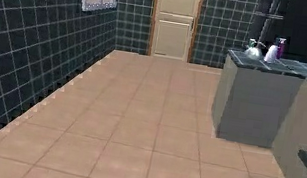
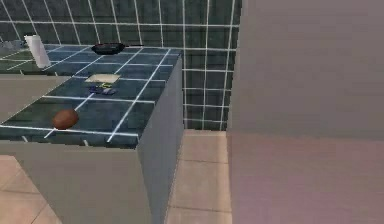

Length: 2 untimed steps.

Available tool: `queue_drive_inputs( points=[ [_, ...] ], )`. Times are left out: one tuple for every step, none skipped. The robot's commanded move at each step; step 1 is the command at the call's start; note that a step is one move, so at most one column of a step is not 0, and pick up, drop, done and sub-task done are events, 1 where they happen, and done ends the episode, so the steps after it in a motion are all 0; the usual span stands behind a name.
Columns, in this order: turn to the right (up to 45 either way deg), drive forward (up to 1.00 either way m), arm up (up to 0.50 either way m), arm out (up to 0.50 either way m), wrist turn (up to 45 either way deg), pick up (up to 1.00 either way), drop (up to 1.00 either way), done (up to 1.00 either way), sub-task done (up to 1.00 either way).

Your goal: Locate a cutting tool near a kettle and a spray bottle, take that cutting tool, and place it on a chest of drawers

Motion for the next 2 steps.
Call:
queue_drive_inputs(
  points=[
    [0.0,0.1,0.0,0.0,0.0,0.0,0.0,0.0,0.0],
    [3.0,0.0,0.0,0.0,0.0,0.0,0.0,0.0,0.0]
  ],
)
